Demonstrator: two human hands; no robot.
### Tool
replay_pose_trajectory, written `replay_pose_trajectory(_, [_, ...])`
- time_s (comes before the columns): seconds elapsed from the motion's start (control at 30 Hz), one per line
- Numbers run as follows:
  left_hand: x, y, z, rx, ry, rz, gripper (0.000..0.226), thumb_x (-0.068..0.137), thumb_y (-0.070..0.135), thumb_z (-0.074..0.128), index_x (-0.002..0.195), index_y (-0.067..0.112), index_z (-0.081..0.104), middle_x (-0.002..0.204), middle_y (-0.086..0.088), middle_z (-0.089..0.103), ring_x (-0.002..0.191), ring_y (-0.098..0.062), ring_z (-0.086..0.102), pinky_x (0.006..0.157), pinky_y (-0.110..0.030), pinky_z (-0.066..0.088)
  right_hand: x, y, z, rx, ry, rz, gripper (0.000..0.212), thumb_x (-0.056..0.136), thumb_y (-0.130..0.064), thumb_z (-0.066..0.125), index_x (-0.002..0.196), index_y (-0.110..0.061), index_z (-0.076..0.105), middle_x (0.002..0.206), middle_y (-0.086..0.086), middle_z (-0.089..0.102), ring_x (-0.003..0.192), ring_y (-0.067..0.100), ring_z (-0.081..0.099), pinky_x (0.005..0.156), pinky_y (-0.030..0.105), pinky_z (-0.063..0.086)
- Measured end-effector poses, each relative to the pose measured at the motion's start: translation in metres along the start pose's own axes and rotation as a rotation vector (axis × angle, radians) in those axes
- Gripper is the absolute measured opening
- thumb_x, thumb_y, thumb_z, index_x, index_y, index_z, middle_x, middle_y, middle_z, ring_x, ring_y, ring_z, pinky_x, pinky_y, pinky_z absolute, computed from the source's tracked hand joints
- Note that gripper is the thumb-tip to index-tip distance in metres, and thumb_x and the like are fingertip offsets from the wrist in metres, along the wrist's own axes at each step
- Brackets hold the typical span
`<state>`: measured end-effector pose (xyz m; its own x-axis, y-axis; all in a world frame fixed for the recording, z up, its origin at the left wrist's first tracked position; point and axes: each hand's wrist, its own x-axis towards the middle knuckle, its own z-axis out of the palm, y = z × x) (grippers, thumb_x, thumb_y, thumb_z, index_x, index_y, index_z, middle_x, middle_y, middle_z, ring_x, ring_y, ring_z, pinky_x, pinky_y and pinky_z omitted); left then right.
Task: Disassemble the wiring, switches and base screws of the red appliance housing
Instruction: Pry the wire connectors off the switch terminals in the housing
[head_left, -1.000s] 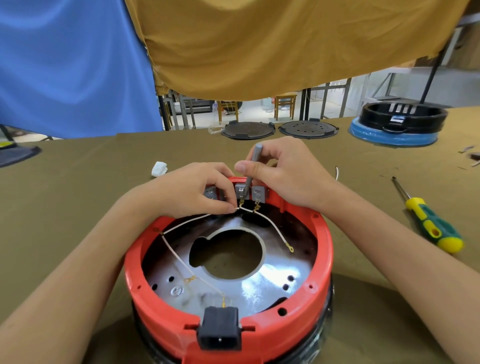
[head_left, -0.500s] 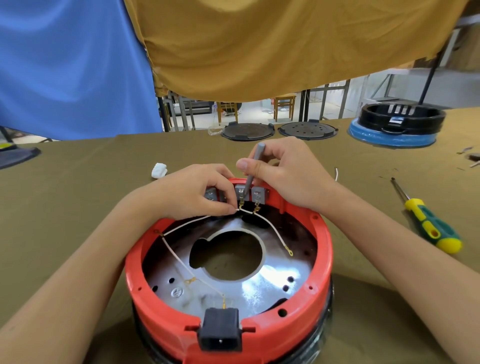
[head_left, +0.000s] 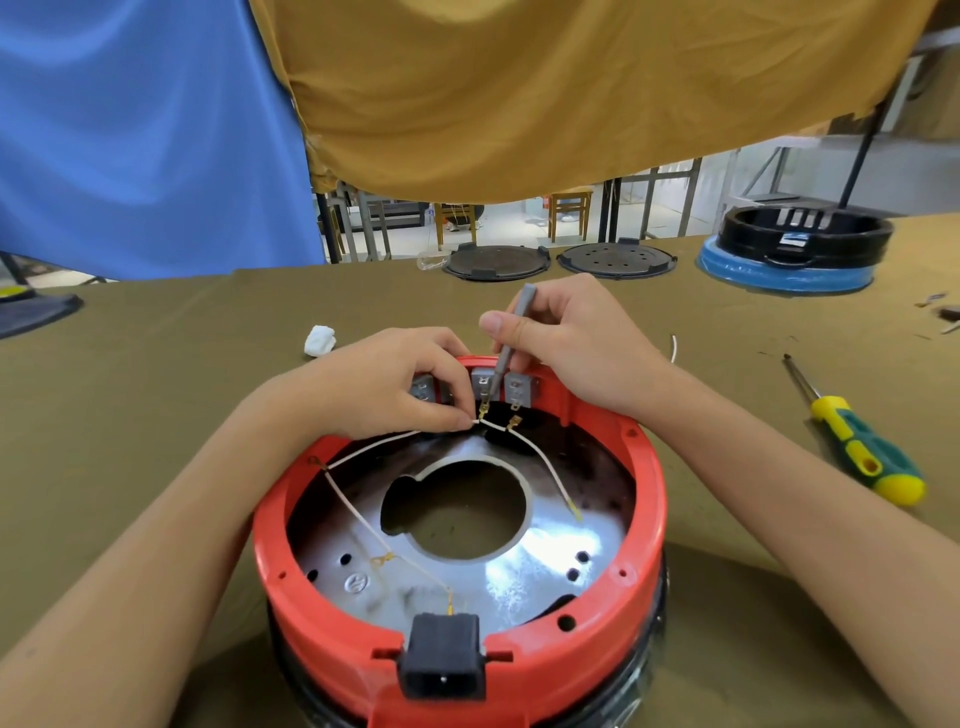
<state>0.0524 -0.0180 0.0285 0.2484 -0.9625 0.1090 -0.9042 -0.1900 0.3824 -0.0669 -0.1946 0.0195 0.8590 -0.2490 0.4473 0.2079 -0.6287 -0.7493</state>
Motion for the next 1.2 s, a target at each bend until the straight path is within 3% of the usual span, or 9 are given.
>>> replay_pose_trajectory(0.1, [0.0,0.001,0.0,0.002,0.0,0.0,0.005,0.084,0.035,0.075,0.083,0.04,0.074,0.112,0.023,0.056,0.104,0.001,0.057,0.098,-0.035,0.045,-0.002,-0.001,-0.002,-0.036,0.005,-0.071,0.028,0.092,-0.036,0.07,0.073,-0.016,0.073,0.064,-0.001,0.072,0.064,0.021,0.068,0.07,0.04,0.055])
replay_pose_trajectory(0.2, [0.0,0.002,0.0,0.004,0.005,-0.001,0.006,0.084,0.035,0.075,0.082,0.041,0.074,0.11,0.025,0.055,0.102,0.002,0.057,0.097,-0.033,0.045,-0.004,-0.003,-0.011,-0.08,-0.077,-0.185,0.021,0.089,-0.031,0.074,0.077,-0.015,0.077,0.067,-0.001,0.073,0.061,0.013,0.066,0.061,0.03,0.05])
replay_pose_trajectory(0.37, [0.0,0.002,-0.001,0.012,0.0,-0.005,0.005,0.085,0.036,0.074,0.083,0.04,0.074,0.112,0.024,0.055,0.105,0.001,0.056,0.099,-0.034,0.044,-0.004,-0.001,-0.022,0.002,-0.202,-0.211,0.011,0.087,-0.018,0.077,0.085,-0.007,0.08,0.074,0.0,0.076,0.068,0.015,0.072,0.065,0.017,0.052])
replay_pose_trajectory(0.53, [0.0,0.001,-0.001,0.018,-0.003,-0.011,0.003,0.084,0.037,0.074,0.084,0.04,0.074,0.11,0.026,0.054,0.104,0.002,0.056,0.098,-0.034,0.045,-0.004,0.0,-0.019,-0.077,-0.194,-0.229,0.014,0.087,-0.025,0.077,0.084,-0.012,0.08,0.074,0.004,0.075,0.067,0.021,0.072,0.066,0.03,0.057])
replay_pose_trajectory(0.7, [-0.001,0.003,-0.001,-0.005,0.007,-0.007,0.007,0.084,0.034,0.076,0.081,0.04,0.075,0.111,0.023,0.056,0.104,0.0,0.057,0.098,-0.031,0.044,-0.006,-0.004,-0.02,-0.131,-0.166,-0.292,0.009,0.083,-0.031,0.077,0.081,-0.023,0.079,0.073,-0.006,0.074,0.066,0.013,0.07,0.068,0.034,0.055])
replay_pose_trajectory(0.97, [-0.002,0.004,-0.001,-0.02,-0.012,-0.014,0.008,0.083,0.034,0.077,0.082,0.042,0.076,0.115,0.024,0.053,0.107,0.002,0.054,0.103,-0.034,0.041,-0.005,-0.002,-0.018,0.05,-0.206,-0.184,0.021,0.09,-0.018,0.073,0.08,0.002,0.073,0.071,0.015,0.073,0.064,0.034,0.072,0.069,0.055,0.057])
replay_pose_trajectory(1.03, [-0.002,0.005,-0.001,-0.038,-0.011,-0.018,0.01,0.083,0.032,0.077,0.082,0.042,0.076,0.116,0.022,0.055,0.108,0.002,0.054,0.104,-0.036,0.041,-0.003,0.0,-0.02,0.088,-0.17,-0.169,0.022,0.091,-0.016,0.072,0.079,0.003,0.071,0.07,0.013,0.073,0.064,0.029,0.072,0.068,0.05,0.057])
replay_pose_trajectory(1.13, [-0.003,0.006,-0.002,-0.079,0.0,-0.001,0.015,0.082,0.028,0.079,0.086,0.042,0.075,0.115,0.017,0.058,0.107,0.002,0.056,0.102,-0.031,0.04,-0.001,0.002,-0.02,0.143,-0.13,-0.177,0.024,0.092,-0.014,0.069,0.081,0.008,0.07,0.068,0.008,0.072,0.06,0.016,0.067,0.065,0.03,0.054])
replay_pose_trajectory(1.2, [-0.004,0.006,-0.003,-0.113,0.005,0.016,0.018,0.081,0.027,0.08,0.09,0.041,0.074,0.113,0.014,0.062,0.107,-0.002,0.058,0.101,-0.03,0.041,-0.001,0.004,-0.018,0.24,-0.113,-0.157,0.024,0.093,-0.01,0.065,0.083,0.011,0.068,0.07,0.011,0.07,0.058,0.017,0.065,0.064,0.026,0.054])
